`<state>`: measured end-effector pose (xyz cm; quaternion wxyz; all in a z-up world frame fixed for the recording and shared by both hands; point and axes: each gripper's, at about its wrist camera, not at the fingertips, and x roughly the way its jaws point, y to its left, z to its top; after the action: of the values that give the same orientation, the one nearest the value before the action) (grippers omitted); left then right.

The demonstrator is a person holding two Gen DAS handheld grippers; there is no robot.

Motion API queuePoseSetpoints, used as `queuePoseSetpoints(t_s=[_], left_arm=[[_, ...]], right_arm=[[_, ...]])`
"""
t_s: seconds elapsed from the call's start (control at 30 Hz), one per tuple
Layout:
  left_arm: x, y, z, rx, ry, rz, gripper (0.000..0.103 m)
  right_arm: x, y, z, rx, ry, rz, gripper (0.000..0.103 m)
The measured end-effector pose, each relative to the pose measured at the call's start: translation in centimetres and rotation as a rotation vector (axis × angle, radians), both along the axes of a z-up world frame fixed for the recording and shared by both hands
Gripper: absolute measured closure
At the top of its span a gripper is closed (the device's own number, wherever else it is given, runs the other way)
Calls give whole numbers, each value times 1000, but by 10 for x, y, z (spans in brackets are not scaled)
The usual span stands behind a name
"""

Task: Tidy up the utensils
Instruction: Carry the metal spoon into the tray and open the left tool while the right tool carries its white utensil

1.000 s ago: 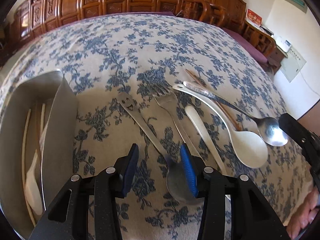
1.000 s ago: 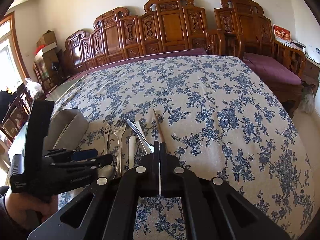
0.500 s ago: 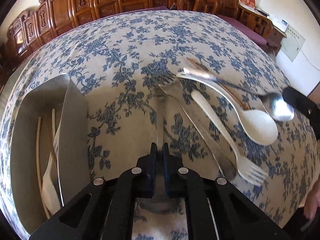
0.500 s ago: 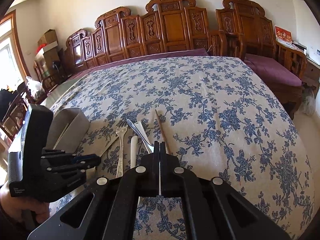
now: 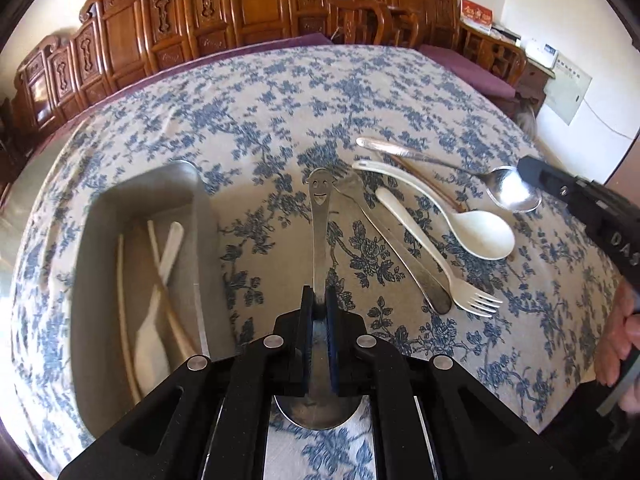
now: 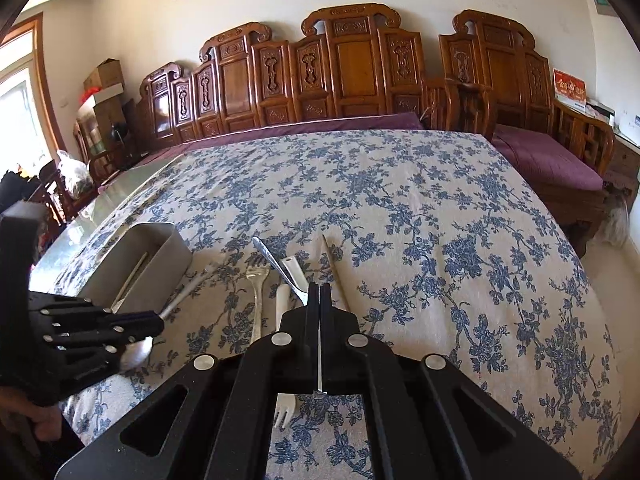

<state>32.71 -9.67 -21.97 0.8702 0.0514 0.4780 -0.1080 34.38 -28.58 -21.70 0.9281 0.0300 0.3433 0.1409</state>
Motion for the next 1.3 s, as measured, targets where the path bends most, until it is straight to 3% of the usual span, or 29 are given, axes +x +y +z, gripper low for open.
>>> queuePoseSetpoints(t_s=[0.27, 0.43, 0.8, 1.3], left_arm=[[-9, 25, 26, -10, -51, 17, 98], [-8, 50, 27, -4, -62, 50, 98], [8, 105, 2, -24, -30, 153, 98], [17, 110, -27, -14, 34, 175, 98]], right_arm=[[-10, 12, 11, -3, -33, 23, 102], [-15, 23, 15, -5, -45, 53, 102], [-19, 41, 15, -19, -39, 102, 102], [-19, 48, 12, -26, -30, 123, 102]])
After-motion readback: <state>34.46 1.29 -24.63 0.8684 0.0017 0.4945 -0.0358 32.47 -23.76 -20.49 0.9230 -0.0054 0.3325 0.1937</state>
